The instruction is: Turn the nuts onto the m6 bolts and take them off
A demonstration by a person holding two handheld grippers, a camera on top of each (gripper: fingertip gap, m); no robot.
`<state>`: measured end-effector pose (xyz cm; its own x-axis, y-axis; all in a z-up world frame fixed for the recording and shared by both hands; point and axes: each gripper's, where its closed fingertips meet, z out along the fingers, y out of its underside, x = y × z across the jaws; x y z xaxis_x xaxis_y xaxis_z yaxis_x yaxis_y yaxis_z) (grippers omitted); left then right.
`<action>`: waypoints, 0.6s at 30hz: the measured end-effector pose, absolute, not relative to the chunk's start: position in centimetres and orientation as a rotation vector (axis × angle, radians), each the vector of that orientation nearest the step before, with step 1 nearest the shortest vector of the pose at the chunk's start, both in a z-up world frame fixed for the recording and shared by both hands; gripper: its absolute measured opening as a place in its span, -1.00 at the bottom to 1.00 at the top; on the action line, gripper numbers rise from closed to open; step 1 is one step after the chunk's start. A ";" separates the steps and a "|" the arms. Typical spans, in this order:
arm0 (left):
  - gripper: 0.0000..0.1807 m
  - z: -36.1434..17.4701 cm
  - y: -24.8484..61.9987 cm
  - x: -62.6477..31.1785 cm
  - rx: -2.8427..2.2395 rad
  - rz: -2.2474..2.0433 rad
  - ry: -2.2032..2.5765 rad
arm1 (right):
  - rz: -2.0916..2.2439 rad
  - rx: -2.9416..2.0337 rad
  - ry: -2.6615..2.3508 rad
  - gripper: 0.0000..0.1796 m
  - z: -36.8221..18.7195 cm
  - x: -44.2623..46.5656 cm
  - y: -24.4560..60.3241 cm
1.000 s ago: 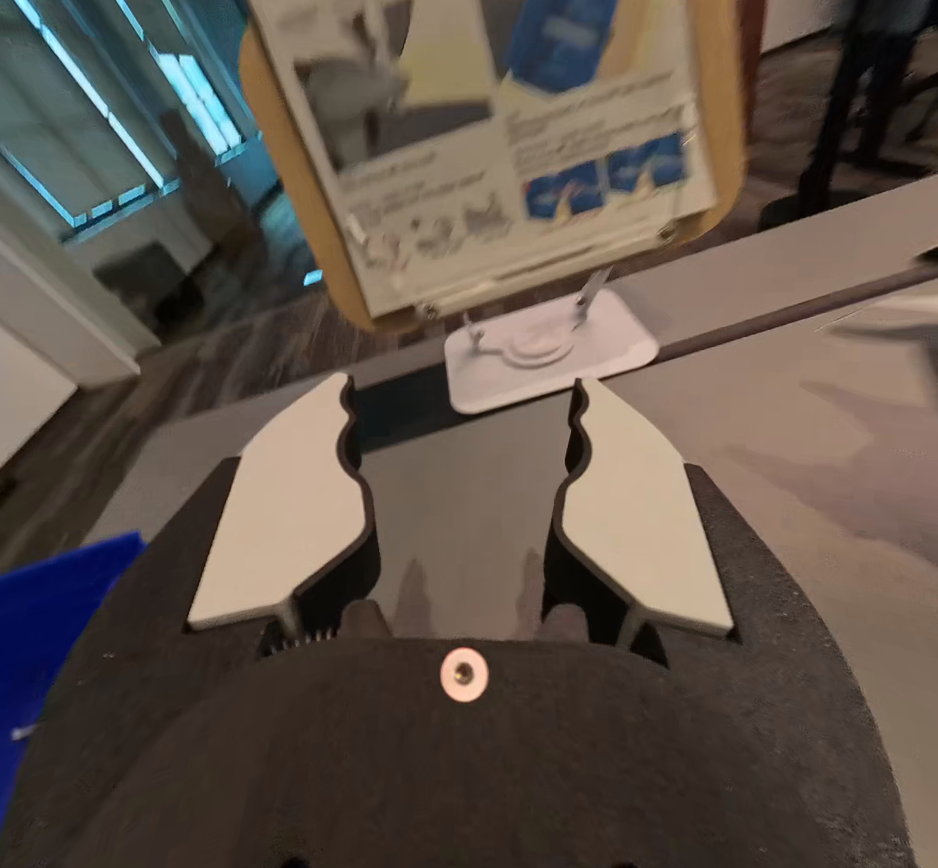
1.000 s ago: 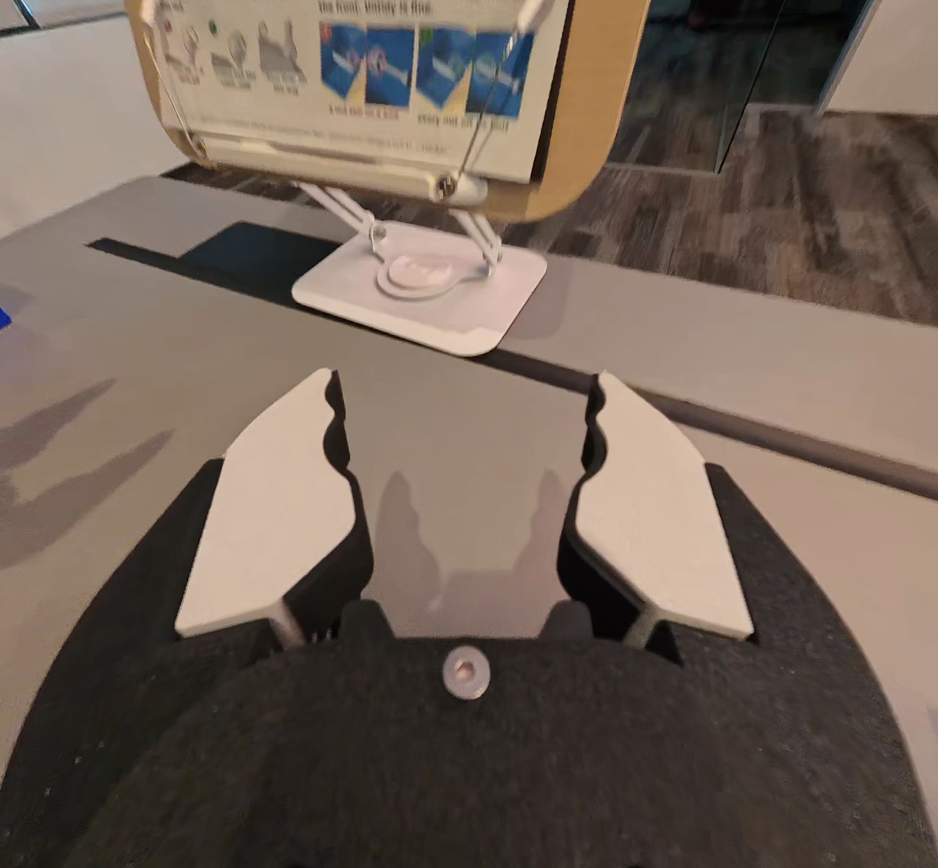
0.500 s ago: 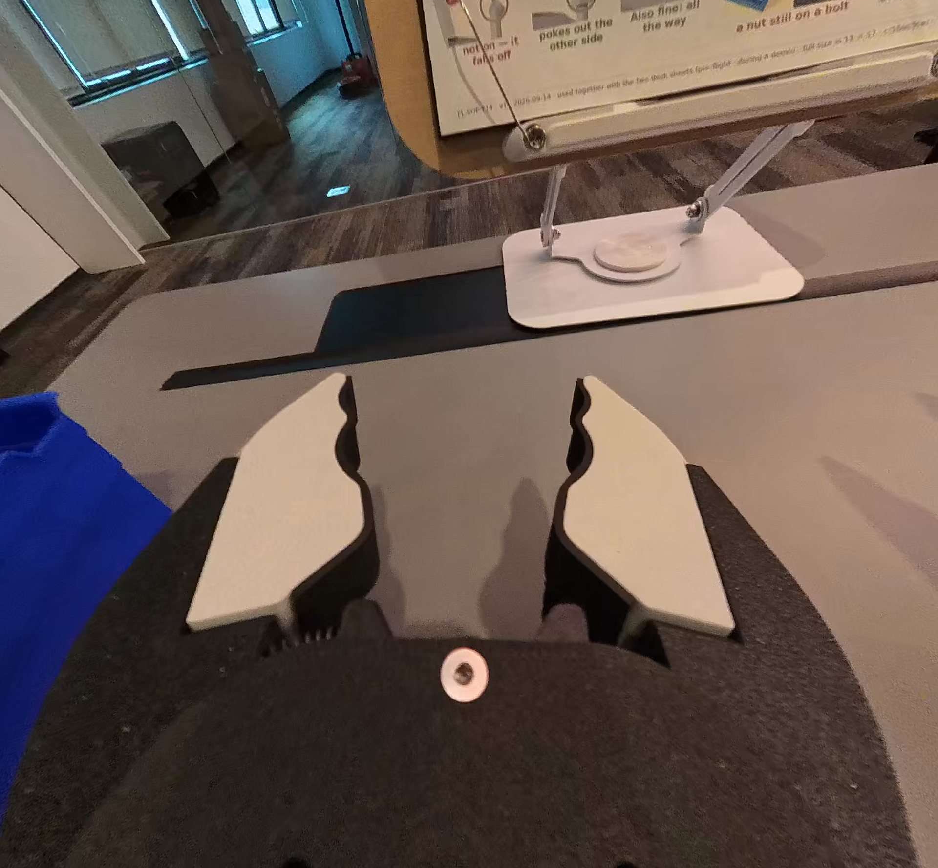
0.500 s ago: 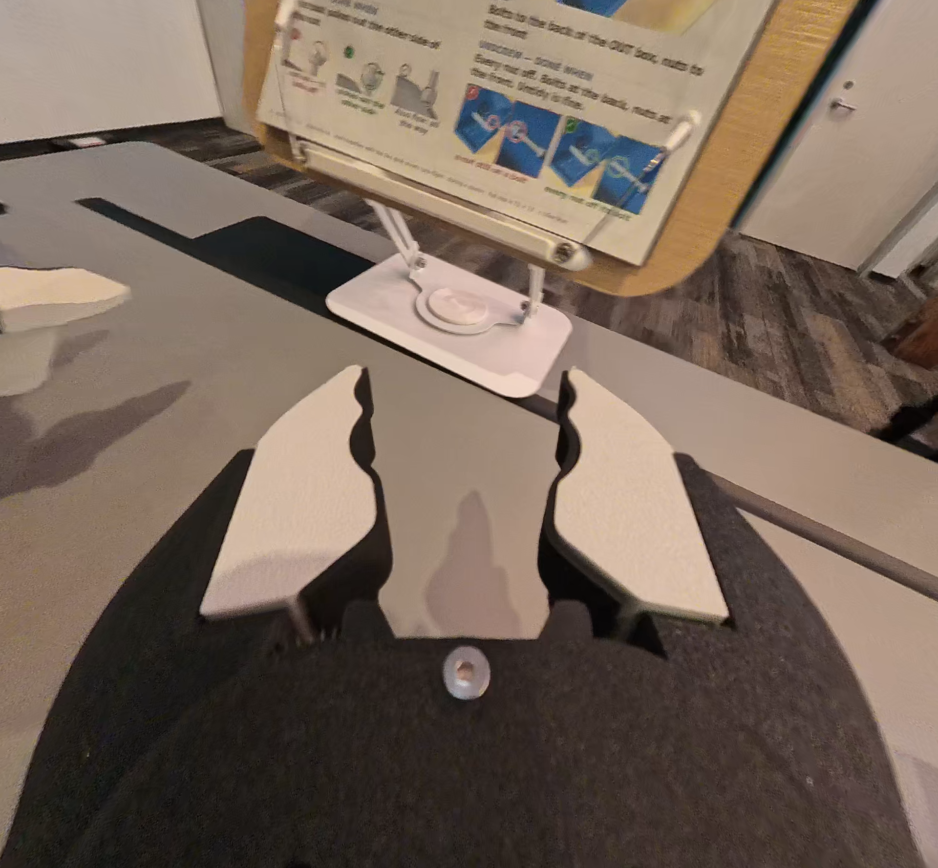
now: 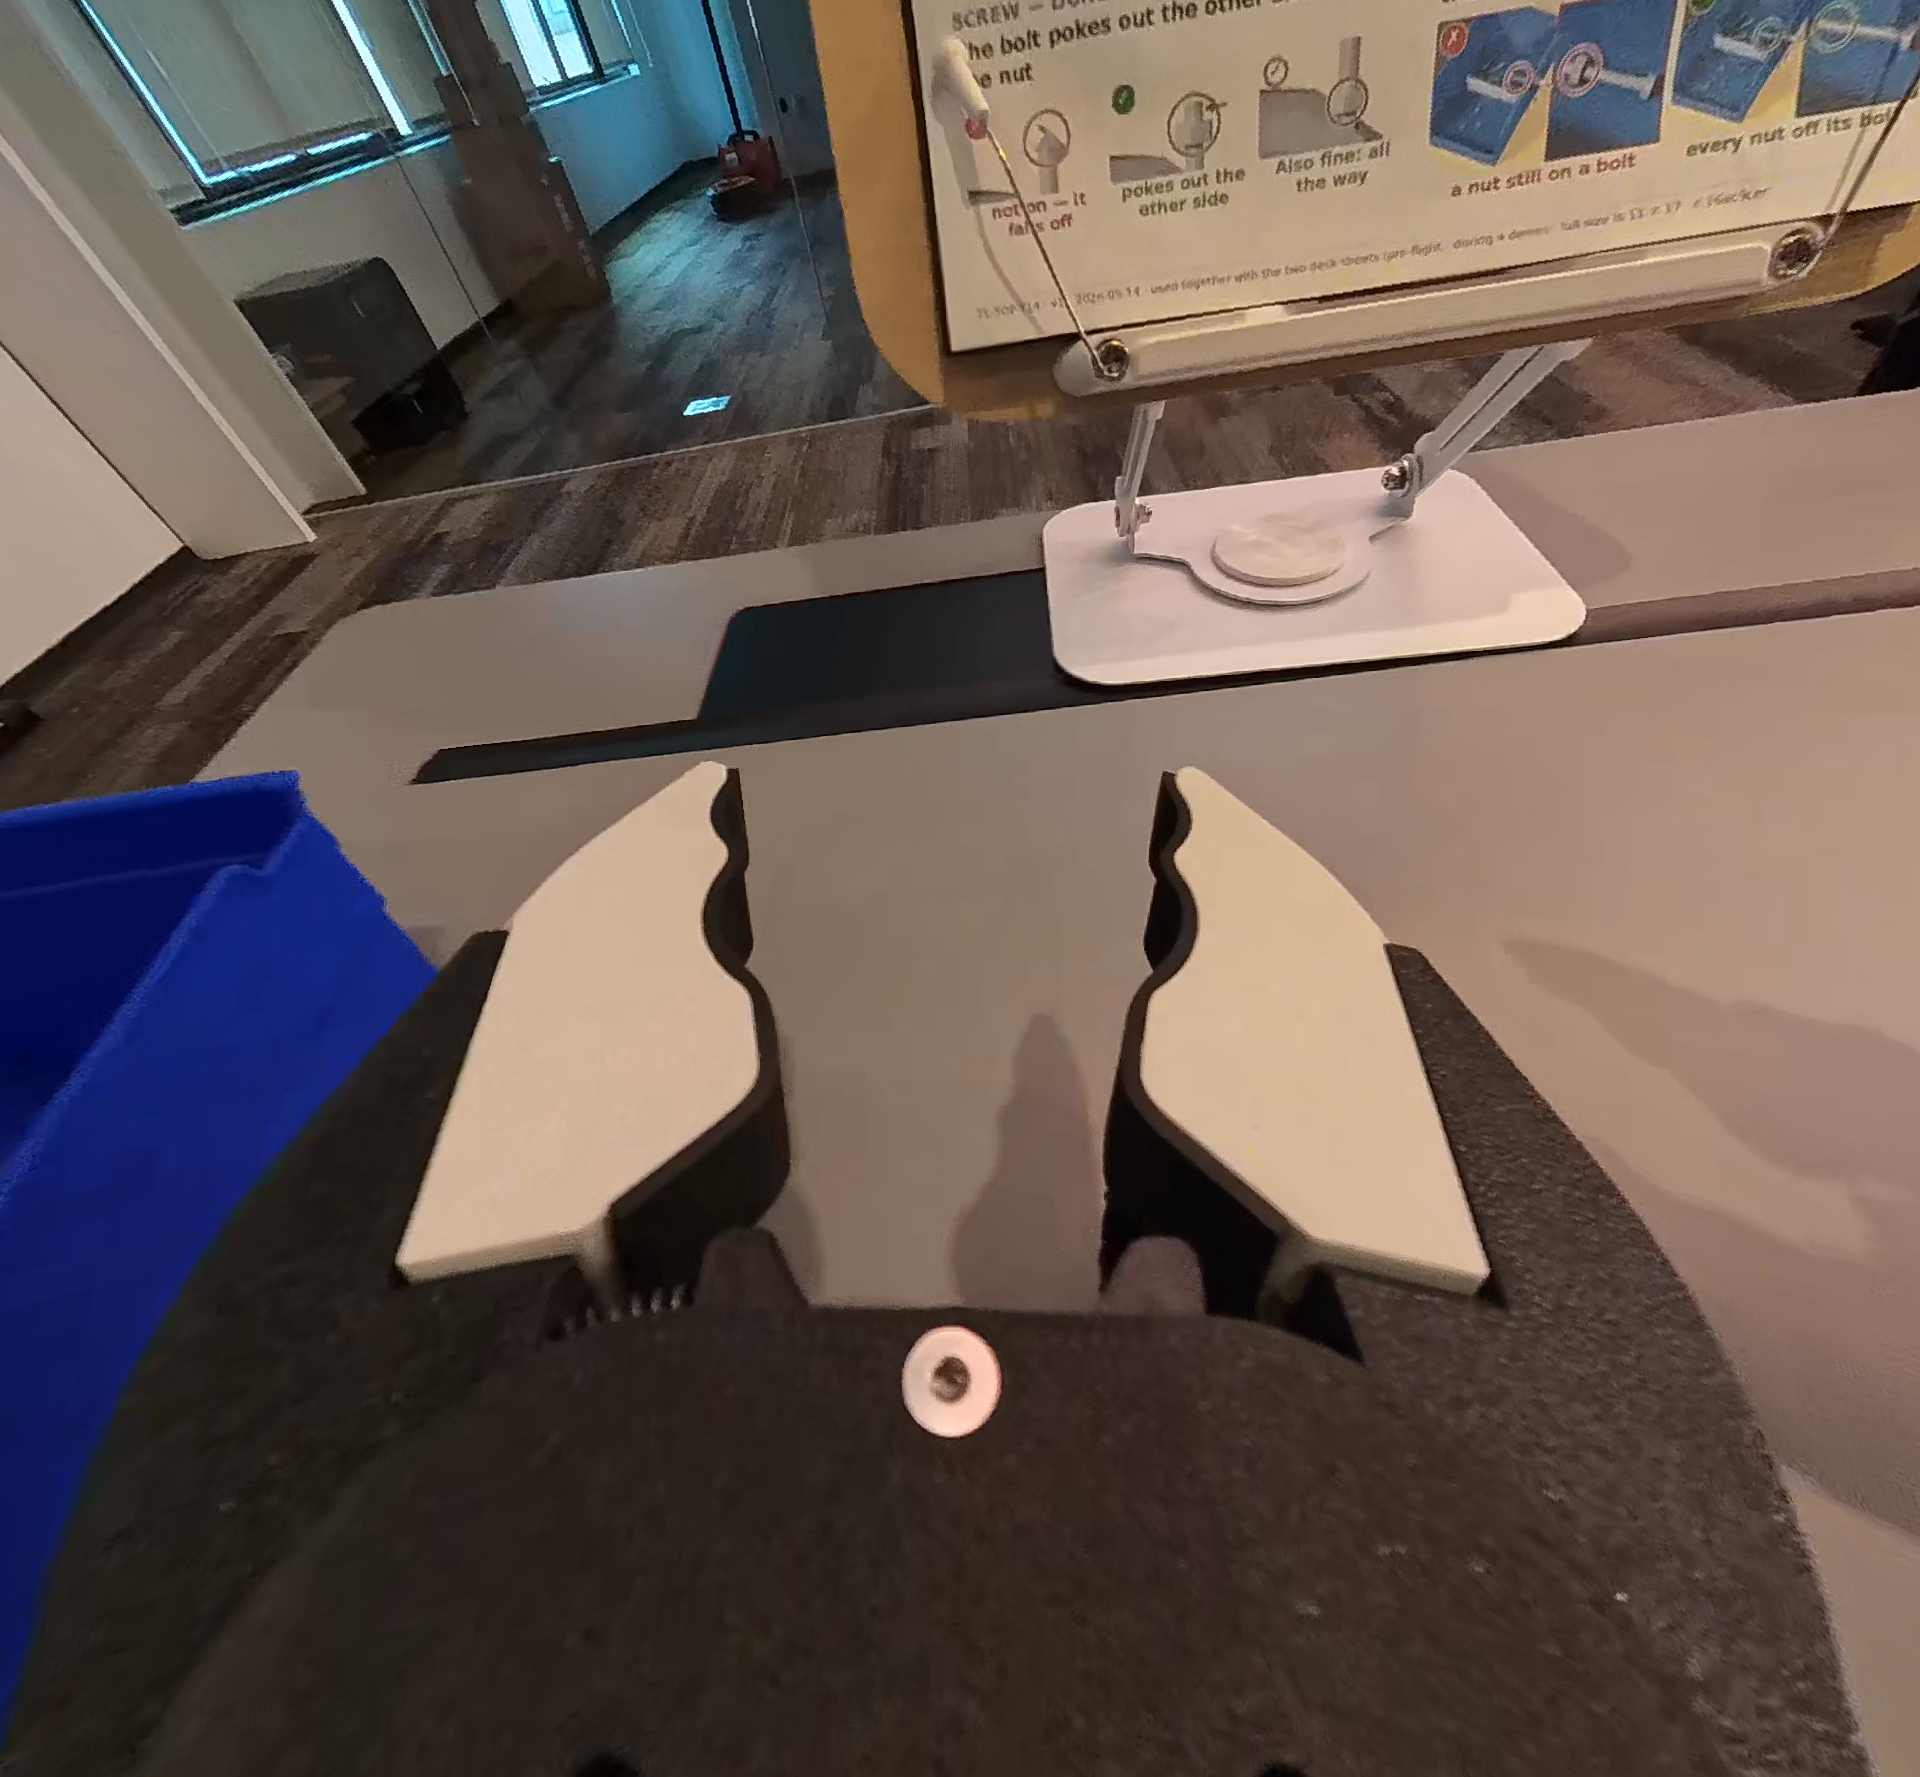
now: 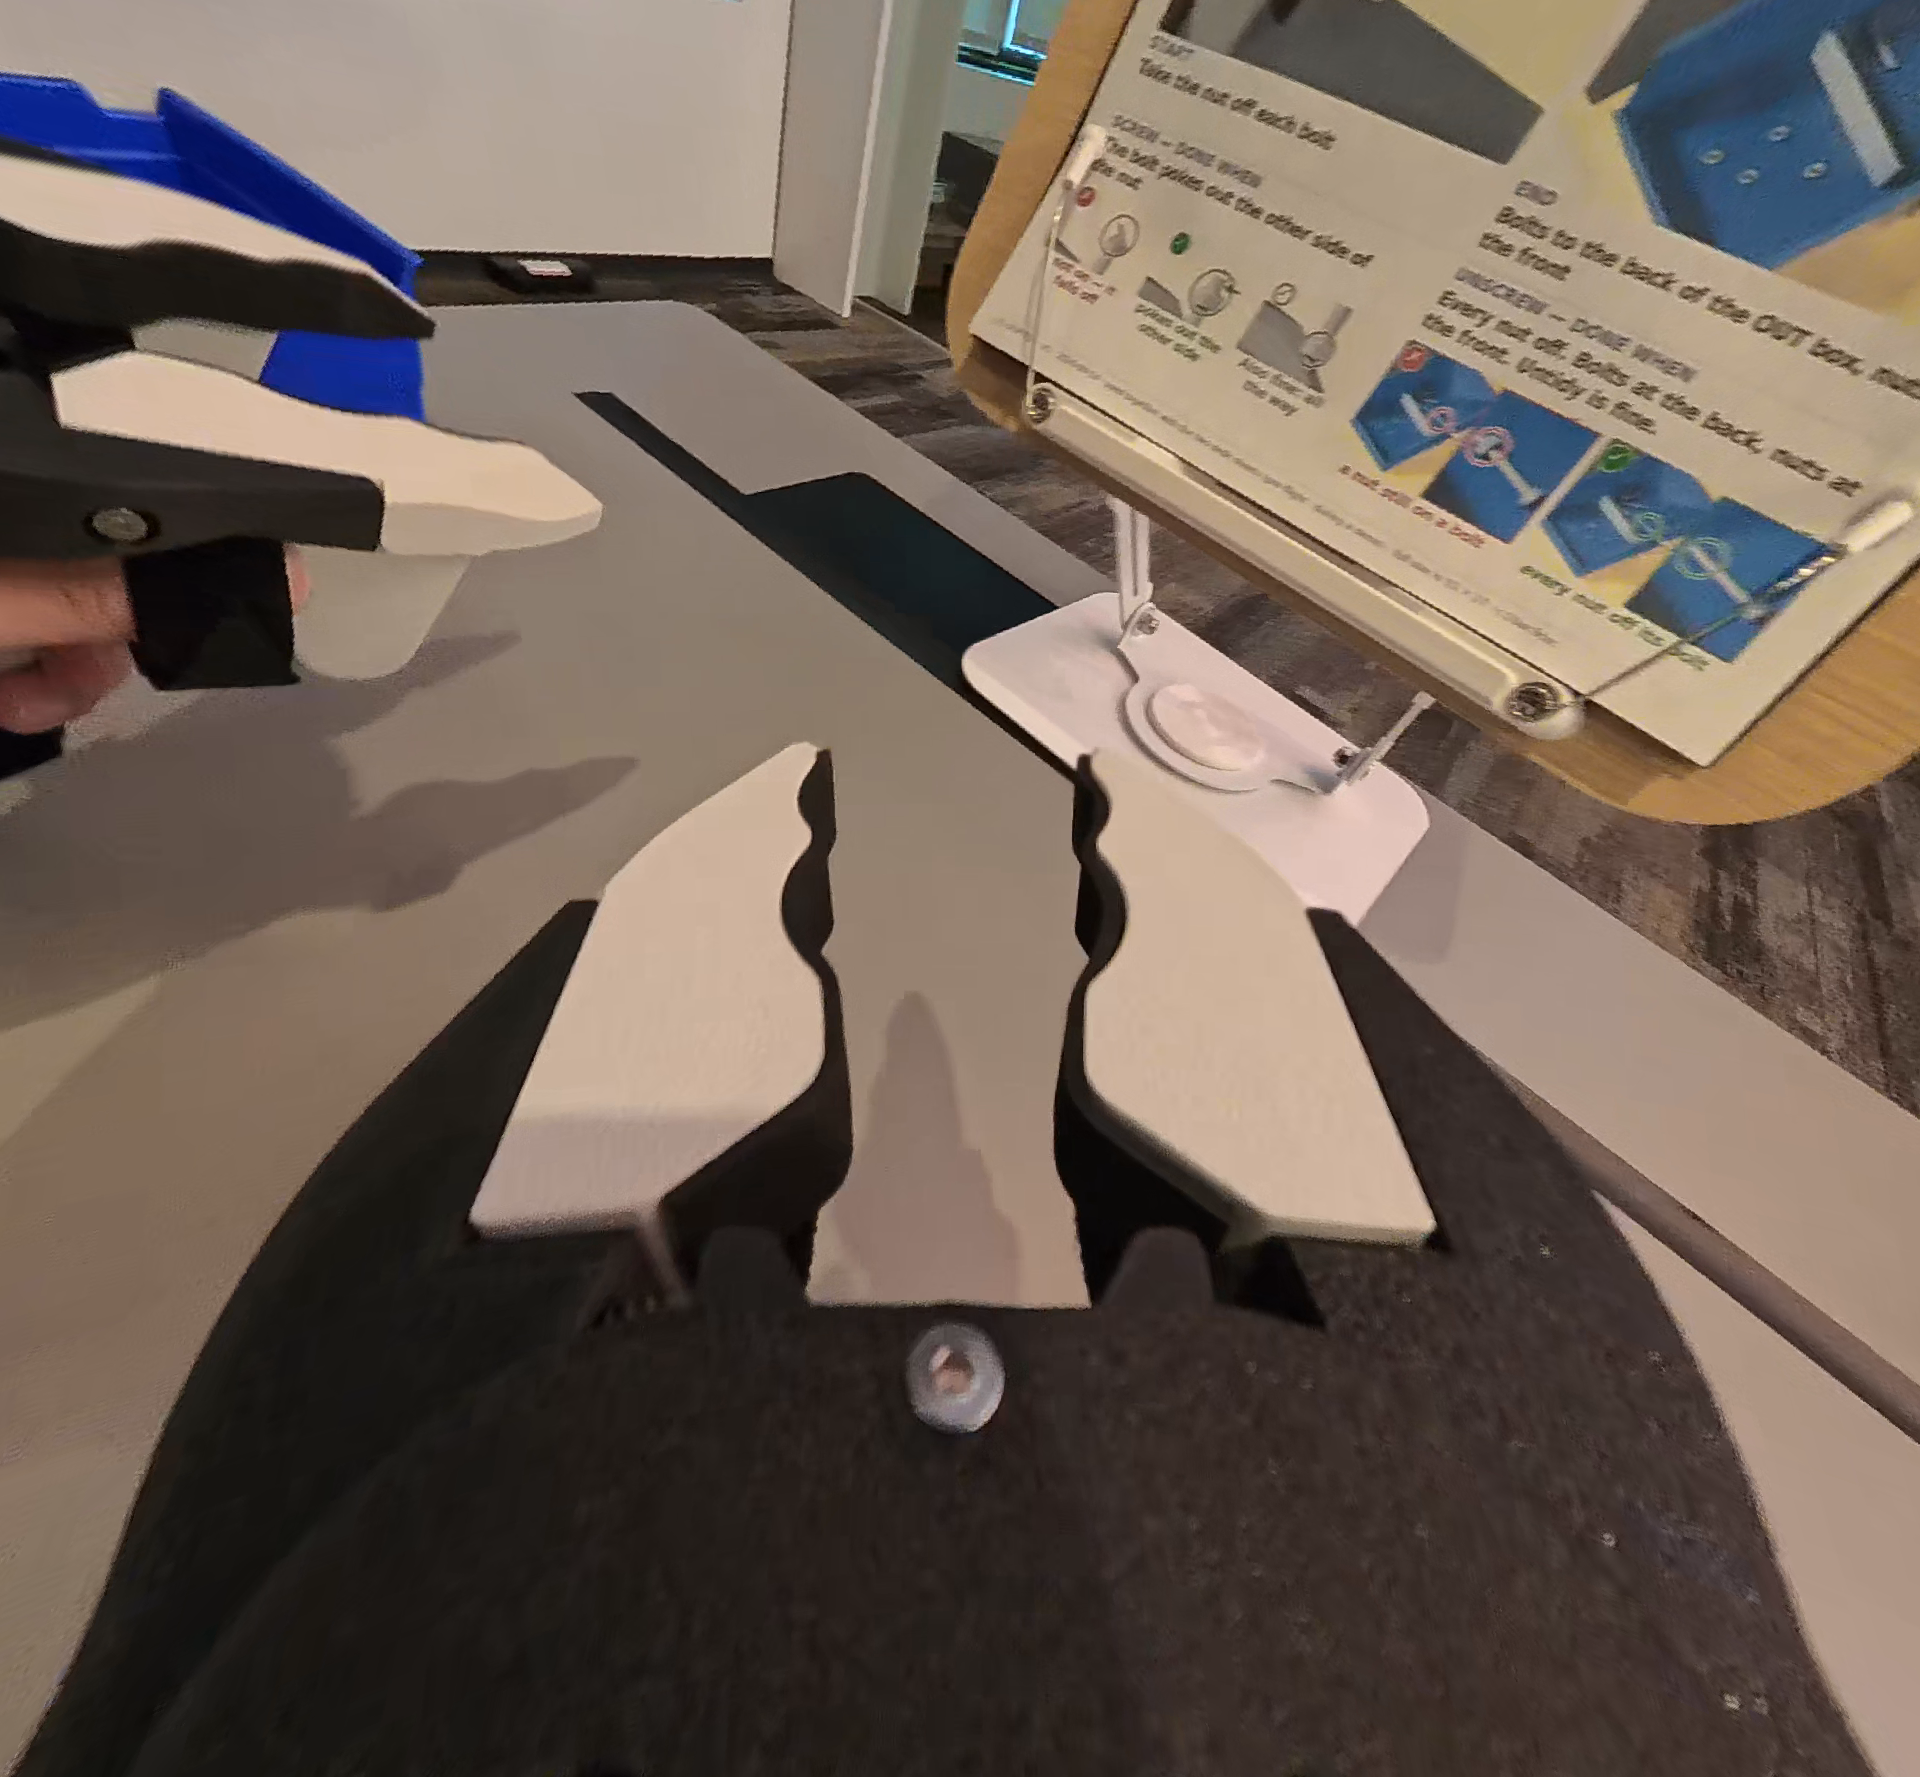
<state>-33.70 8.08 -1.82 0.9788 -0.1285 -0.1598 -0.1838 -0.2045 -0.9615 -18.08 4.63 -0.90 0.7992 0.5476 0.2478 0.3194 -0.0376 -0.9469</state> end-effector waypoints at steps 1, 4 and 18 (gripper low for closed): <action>-0.18 -1.6 7.8 -33.9 -1.781 0.054 0.228 | 0.222 -1.644 -0.709 -0.52 -1.1 -18.4 4.6; -0.19 -1.2 7.0 -34.4 -1.781 0.038 0.211 | 0.222 -1.671 -0.739 -0.52 -2.1 -18.9 4.7; -0.23 1.5 2.2 -40.2 -1.836 0.161 0.282 | 0.149 -1.746 -0.775 -0.49 -4.4 -17.8 5.7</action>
<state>-40.22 2.22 1.48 0.9609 -0.1092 -0.2545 -0.2748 -0.2603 -0.9256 -17.80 5.66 -4.43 0.7732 0.5661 0.2859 0.4200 -0.1193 -0.8996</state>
